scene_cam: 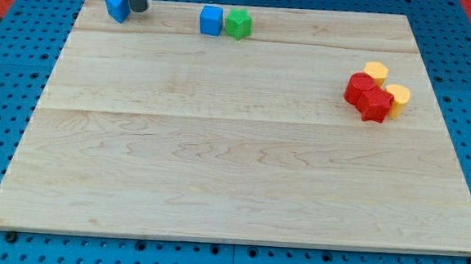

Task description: Nudge the green star right a bit

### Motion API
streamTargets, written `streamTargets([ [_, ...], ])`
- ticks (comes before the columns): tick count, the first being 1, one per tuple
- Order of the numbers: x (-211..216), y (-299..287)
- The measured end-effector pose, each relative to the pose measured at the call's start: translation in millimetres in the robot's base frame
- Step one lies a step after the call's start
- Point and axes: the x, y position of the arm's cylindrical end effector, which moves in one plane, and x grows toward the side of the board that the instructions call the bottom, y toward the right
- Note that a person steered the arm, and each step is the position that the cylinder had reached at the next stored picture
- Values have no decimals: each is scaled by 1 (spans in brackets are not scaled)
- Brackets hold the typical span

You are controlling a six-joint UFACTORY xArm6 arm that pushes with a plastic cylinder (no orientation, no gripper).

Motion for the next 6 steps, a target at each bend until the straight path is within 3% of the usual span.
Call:
streamTargets([
  [2, 1, 125],
  [4, 17, 130],
  [5, 23, 91],
  [6, 33, 92],
])
